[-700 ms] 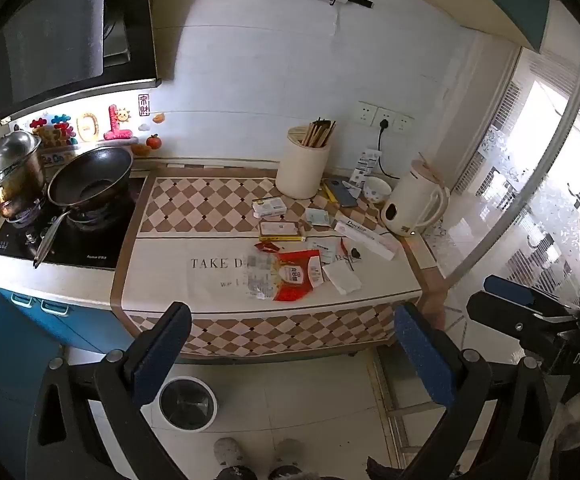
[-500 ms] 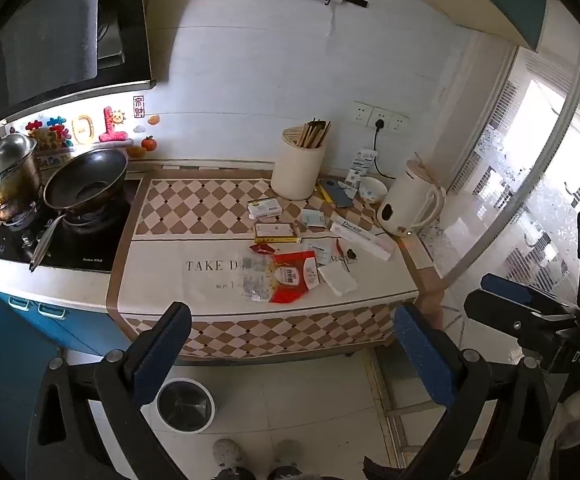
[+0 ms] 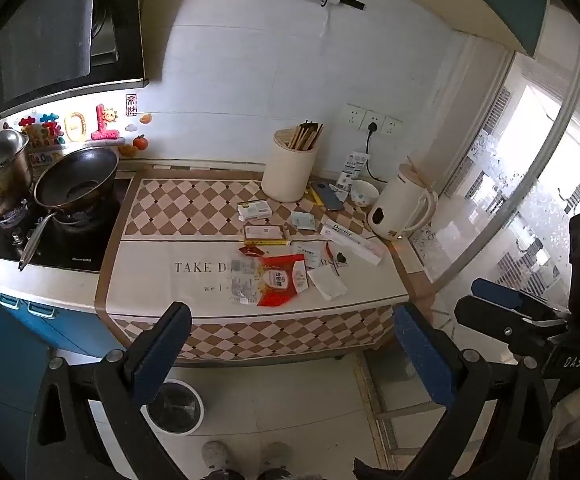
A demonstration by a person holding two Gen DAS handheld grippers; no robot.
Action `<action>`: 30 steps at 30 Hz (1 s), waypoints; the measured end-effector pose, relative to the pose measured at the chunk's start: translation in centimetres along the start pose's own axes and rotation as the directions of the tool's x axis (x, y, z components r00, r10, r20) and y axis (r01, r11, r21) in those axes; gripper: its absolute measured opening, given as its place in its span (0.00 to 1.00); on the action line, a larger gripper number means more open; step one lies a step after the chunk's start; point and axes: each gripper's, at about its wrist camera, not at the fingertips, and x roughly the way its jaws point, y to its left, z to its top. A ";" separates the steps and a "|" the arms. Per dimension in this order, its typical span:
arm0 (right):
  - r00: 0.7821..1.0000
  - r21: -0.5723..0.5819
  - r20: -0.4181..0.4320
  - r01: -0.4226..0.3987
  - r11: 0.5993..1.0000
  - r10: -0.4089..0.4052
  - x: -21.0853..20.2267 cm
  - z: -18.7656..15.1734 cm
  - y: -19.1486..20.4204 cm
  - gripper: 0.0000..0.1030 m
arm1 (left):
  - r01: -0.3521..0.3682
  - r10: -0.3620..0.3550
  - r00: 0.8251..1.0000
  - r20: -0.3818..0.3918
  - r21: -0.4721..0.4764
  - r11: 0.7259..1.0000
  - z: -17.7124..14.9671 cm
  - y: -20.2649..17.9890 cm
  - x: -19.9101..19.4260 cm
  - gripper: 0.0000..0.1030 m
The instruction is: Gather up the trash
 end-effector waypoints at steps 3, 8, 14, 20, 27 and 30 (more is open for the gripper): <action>1.000 -0.002 0.000 0.001 1.000 -0.001 -0.1 0.2 -0.1 1.00 | 0.000 0.000 1.000 0.003 0.000 1.000 0.0 -0.2 0.0 1.00; 1.000 -0.003 0.000 0.001 1.000 -0.001 0.0 0.1 -0.1 1.00 | 0.001 -0.001 1.000 0.004 -0.001 1.000 0.2 0.0 0.0 1.00; 1.000 -0.004 0.000 0.000 1.000 0.000 0.1 0.2 -0.1 1.00 | 0.000 0.000 1.000 0.005 0.002 1.000 0.5 0.1 -0.2 1.00; 1.000 -0.023 -0.005 -0.005 1.000 0.004 0.2 1.1 0.2 1.00 | -0.003 0.003 1.000 0.012 0.003 1.000 1.0 0.4 -0.5 1.00; 1.000 -0.041 -0.005 -0.019 0.999 0.019 0.4 1.3 0.7 1.00 | -0.010 0.010 1.000 0.020 0.003 1.000 0.9 0.7 -0.7 1.00; 1.000 -0.045 -0.006 -0.024 0.999 0.024 0.6 1.3 0.7 1.00 | -0.008 0.008 1.000 0.020 -0.001 1.000 1.1 0.9 -0.7 1.00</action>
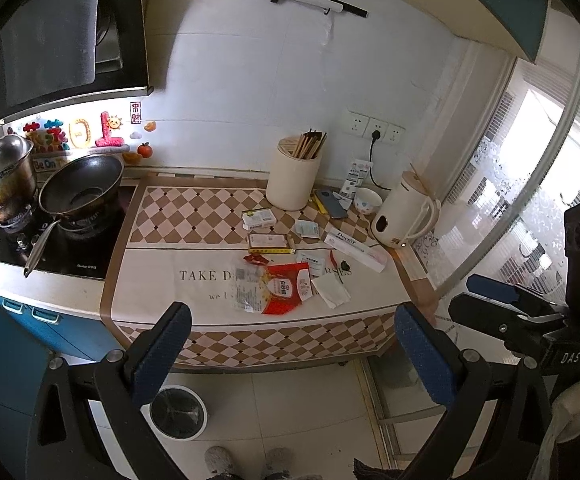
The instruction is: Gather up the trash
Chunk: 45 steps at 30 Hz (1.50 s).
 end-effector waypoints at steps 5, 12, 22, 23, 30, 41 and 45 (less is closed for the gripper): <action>1.000 -0.002 -0.003 -0.005 1.000 0.005 0.3 0.0 0.2 1.00 | 0.000 0.000 1.000 0.000 0.001 1.000 -0.3 -0.1 -0.1 1.00; 1.000 -0.006 -0.007 -0.010 1.000 0.010 0.8 0.2 0.6 1.00 | 0.002 -0.002 1.000 0.002 0.002 1.000 -0.2 -0.2 -0.1 1.00; 1.000 -0.006 -0.007 -0.012 1.000 0.012 0.9 0.3 0.6 1.00 | 0.004 -0.004 1.000 -0.002 0.001 1.000 0.0 0.0 0.0 1.00; 1.000 -0.005 -0.007 -0.012 1.000 0.012 0.9 0.3 0.7 1.00 | 0.007 -0.007 1.000 -0.002 0.001 1.000 0.1 0.0 0.0 1.00; 1.000 -0.004 -0.008 -0.014 1.000 0.014 1.1 0.3 1.0 1.00 | 0.021 -0.021 1.000 -0.004 -0.001 1.000 -0.1 0.3 -0.1 1.00; 1.000 -0.002 -0.009 -0.013 1.000 0.013 1.0 0.4 0.8 1.00 | 0.033 -0.033 0.999 -0.007 0.006 0.999 -0.1 0.5 0.0 1.00; 1.000 0.017 -0.005 -0.005 1.000 0.005 1.3 0.3 1.1 1.00 | -0.045 0.045 0.999 0.010 0.034 0.998 0.2 1.0 0.7 1.00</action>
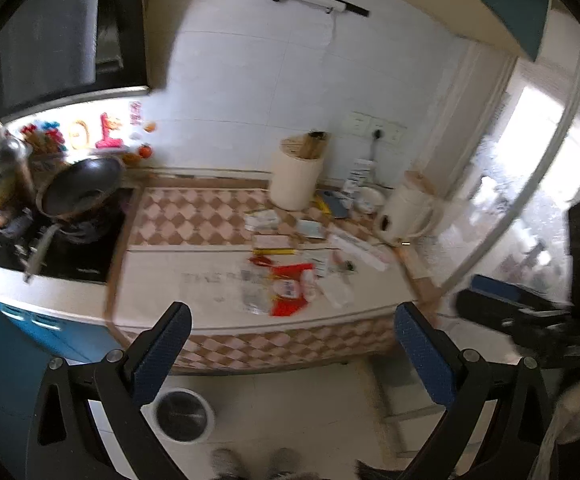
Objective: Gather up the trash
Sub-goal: 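Grasp the white tissue with the left tool while the right tool grasps the Dental Doctor box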
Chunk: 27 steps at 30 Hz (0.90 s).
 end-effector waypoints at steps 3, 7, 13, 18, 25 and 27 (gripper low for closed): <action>0.999 0.047 0.022 0.038 0.998 -0.039 0.3 0.0 -0.1 1.00 | -0.134 0.133 0.991 0.023 0.047 0.990 0.6 0.3 2.0 1.00; 0.990 0.152 0.058 0.122 0.981 -0.132 1.1 -0.3 -1.4 1.00 | -0.205 0.206 0.979 0.001 0.068 0.976 1.2 1.7 6.6 1.00; 0.973 0.319 0.026 0.209 0.924 -0.229 4.3 -0.5 -6.9 1.00 | -0.247 0.254 0.955 -0.151 0.062 0.967 1.0 3.7 16.2 1.00; 0.945 0.345 -0.070 0.323 0.881 -0.319 8.6 0.3 -13.6 1.00 | -0.324 0.331 0.913 -0.238 0.068 0.943 0.6 1.9 24.2 1.00; 0.876 0.173 -0.272 0.451 0.876 -0.398 19.9 5.0 -27.4 1.00 | -0.385 0.363 0.835 -0.414 0.033 0.922 1.5 -3.4 38.0 1.00; 0.845 0.094 -0.347 0.464 0.881 -0.408 23.8 6.4 -31.5 1.00 | -0.401 0.344 0.802 -0.488 -0.014 0.916 1.6 -4.2 41.6 1.00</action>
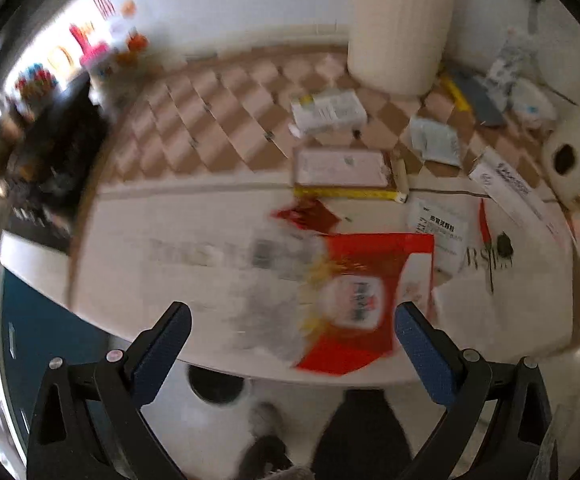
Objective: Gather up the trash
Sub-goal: 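Grasp the white tissue with the left tool while the right tool grasps the Dental Doctor box, then carry tissue and toothpaste box to the floor bin and open both tools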
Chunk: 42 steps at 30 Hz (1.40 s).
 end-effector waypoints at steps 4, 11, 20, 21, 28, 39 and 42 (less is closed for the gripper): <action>0.992 -0.172 -0.108 0.050 0.984 -0.069 8.3 6.0 -2.2 1.00 | 0.060 -0.076 0.985 -0.154 -0.103 0.993 1.0 -3.4 3.8 0.99; 0.974 -0.377 -0.188 0.044 0.925 -0.123 18.8 11.9 -2.4 0.90 | 0.196 -0.262 0.898 -0.353 -0.213 0.957 -1.4 -8.5 7.6 0.80; 0.954 -0.292 -0.299 -0.081 0.953 -0.010 21.0 9.9 -5.1 0.60 | 0.209 -0.312 0.860 -0.404 -0.279 0.937 -2.7 -11.3 10.0 0.40; 0.951 -0.267 -0.309 -0.081 0.960 -0.006 20.8 9.3 -5.8 0.60 | 0.199 -0.295 0.868 -0.400 -0.265 0.944 -2.7 -11.4 9.8 0.37; 0.935 -0.125 -0.355 -0.053 0.991 0.005 21.0 5.1 -9.9 0.60 | 0.134 -0.183 0.911 -0.371 -0.152 0.979 -2.8 -13.3 9.1 0.04; 0.970 -0.118 -0.242 -0.060 0.991 0.030 18.9 3.0 -10.0 0.51 | 0.068 -0.067 0.987 -0.148 0.001 0.998 -2.2 -14.6 3.5 0.03; 0.976 -0.111 -0.213 -0.068 0.991 0.043 17.3 2.8 -9.8 0.50 | 0.034 -0.034 0.998 -0.046 0.012 0.999 -1.6 -13.1 0.8 0.03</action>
